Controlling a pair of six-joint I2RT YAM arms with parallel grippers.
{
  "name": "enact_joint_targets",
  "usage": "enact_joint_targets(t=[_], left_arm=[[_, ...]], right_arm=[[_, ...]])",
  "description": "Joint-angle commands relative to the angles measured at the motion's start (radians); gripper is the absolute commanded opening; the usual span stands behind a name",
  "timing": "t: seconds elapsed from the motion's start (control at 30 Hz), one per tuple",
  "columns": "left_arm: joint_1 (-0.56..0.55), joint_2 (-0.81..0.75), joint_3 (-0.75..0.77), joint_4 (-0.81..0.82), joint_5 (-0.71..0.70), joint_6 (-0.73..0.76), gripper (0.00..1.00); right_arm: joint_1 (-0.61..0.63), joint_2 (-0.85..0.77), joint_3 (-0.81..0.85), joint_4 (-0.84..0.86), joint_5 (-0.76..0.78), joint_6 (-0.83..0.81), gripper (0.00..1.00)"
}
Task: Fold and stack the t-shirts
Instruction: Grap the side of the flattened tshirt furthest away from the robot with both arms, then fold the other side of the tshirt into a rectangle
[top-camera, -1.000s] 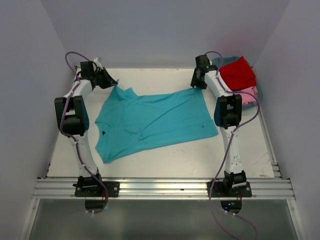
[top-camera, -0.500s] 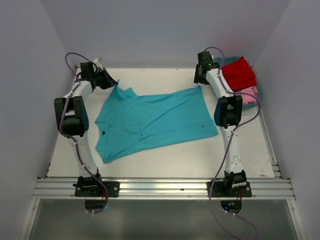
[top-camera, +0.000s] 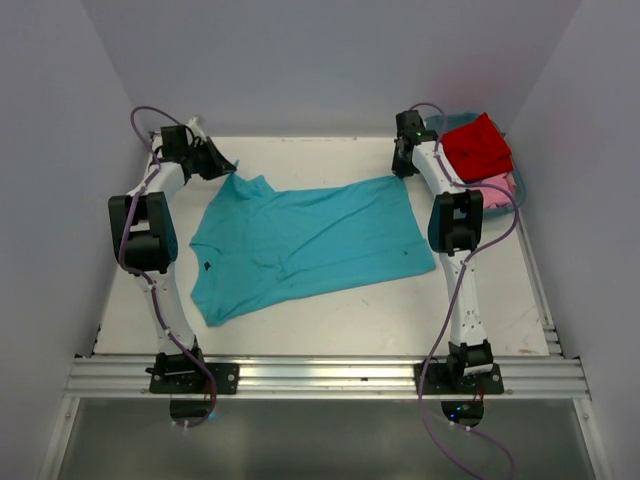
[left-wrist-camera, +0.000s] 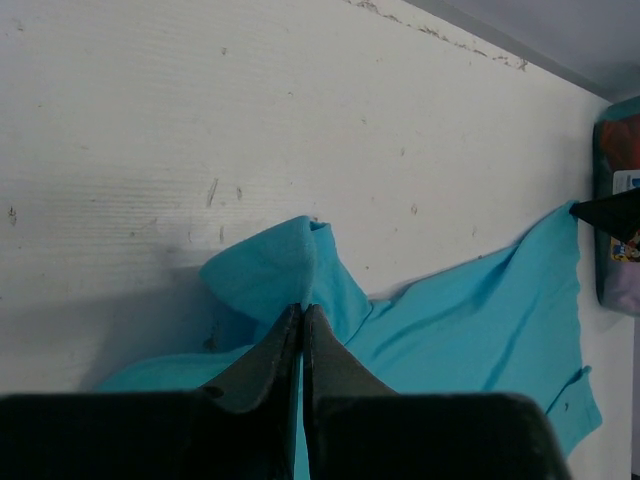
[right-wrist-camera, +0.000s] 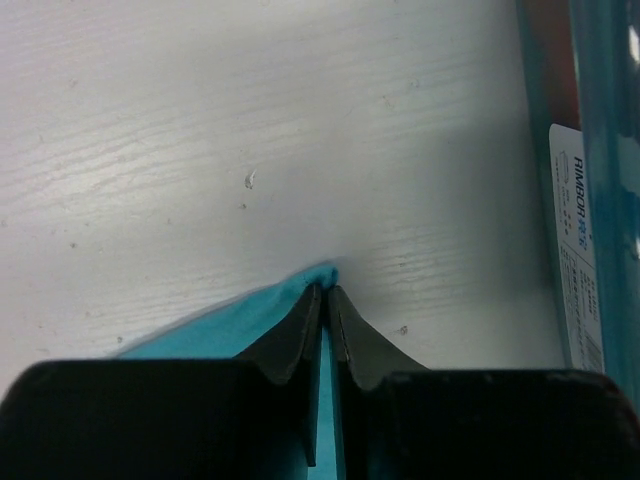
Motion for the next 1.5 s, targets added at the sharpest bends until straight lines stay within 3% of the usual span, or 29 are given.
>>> enact_joint_targets(t=[0.0,0.07,0.3,0.67,1.1,1.47], left_arm=[[0.009,-0.044,-0.008,0.043,0.017,-0.005,0.05],[0.009,-0.041,-0.005,0.043,0.019,-0.005,0.04],[0.01,-0.038,0.039,0.03,0.016,0.007,0.04],[0.01,-0.105,0.058,-0.043,-0.047,0.05,0.02],[0.009,-0.374,-0.306,-0.127,-0.171,0.056,0.0],[0.009,-0.694,-0.465,-0.268,-0.319,0.097,0.0]], right_arm=[[-0.015,-0.008,-0.018,-0.01,-0.006,0.007,0.07],[-0.015,-0.008,-0.021,-0.009,-0.004,0.012,0.0],[-0.018,-0.075,-0.098,0.04,-0.003,0.024,0.0],[-0.016,-0.345,-0.339,0.169,0.034,0.01,0.0],[-0.016,-0.558,-0.654,0.215,0.035,0.032,0.0],[-0.016,-0.718,-0.896,0.212,0.031,0.039,0.0]])
